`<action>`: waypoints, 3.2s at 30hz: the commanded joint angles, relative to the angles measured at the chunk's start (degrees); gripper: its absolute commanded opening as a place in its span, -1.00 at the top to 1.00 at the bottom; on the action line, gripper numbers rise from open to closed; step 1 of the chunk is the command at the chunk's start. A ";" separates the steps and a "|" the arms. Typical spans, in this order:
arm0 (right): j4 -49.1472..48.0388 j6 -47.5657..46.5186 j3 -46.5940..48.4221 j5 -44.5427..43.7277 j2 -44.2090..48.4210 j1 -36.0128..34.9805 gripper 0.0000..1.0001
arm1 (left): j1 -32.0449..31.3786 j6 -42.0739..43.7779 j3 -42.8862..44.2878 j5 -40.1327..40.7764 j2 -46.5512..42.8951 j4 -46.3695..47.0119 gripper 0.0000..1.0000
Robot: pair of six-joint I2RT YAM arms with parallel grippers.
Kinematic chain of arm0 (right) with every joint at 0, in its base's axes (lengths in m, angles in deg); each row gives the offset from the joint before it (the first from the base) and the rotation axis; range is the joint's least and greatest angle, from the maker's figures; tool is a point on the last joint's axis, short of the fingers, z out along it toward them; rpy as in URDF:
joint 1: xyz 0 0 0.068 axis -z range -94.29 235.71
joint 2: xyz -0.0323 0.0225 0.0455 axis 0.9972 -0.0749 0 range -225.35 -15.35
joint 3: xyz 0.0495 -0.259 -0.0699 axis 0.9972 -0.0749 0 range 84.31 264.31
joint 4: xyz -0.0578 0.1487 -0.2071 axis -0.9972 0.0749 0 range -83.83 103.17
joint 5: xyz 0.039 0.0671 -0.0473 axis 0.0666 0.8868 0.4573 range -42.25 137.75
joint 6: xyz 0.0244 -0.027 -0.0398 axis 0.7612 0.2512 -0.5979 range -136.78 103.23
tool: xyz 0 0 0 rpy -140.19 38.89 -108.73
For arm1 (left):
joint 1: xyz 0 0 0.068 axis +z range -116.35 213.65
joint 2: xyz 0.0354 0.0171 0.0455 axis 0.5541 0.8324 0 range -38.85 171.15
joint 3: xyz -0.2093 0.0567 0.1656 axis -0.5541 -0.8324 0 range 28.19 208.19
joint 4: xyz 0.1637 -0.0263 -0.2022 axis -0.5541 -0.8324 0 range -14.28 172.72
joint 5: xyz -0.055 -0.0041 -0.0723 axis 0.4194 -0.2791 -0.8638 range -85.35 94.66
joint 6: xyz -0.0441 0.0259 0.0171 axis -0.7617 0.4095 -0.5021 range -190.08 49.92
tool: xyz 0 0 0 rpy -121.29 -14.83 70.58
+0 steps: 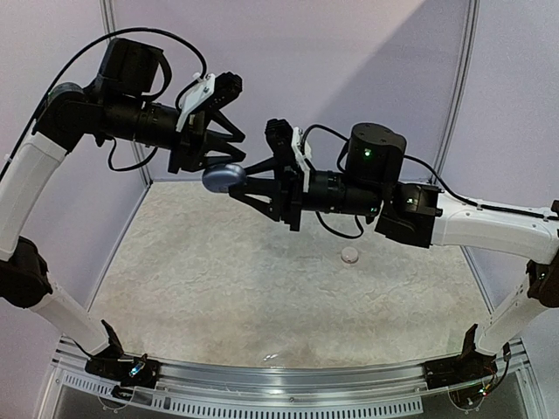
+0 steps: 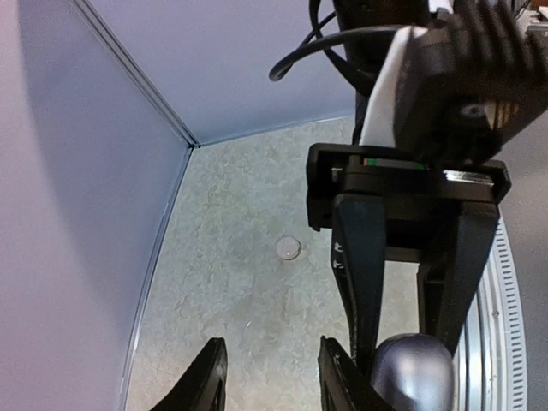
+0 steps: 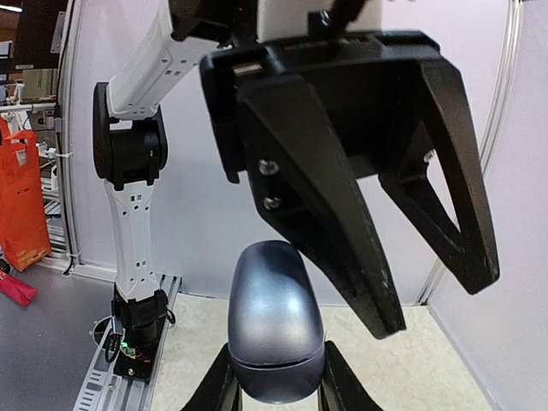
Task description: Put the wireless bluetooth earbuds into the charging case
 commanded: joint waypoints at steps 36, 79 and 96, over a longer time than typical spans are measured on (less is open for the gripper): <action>11.13 67.78 -17.47 10.97 -20.39 23.83 1.00 | 7.36 -12.55 -20.60 26.14 -9.92 9.81 -0.98; 28.70 47.95 -22.04 -13.36 7.75 40.51 -0.98 | 29.40 -29.02 -57.65 17.81 -28.95 25.56 -0.99; 21.34 44.06 -49.11 -50.99 37.91 45.88 -0.98 | 45.31 -34.58 -96.75 30.51 -36.77 68.92 -0.99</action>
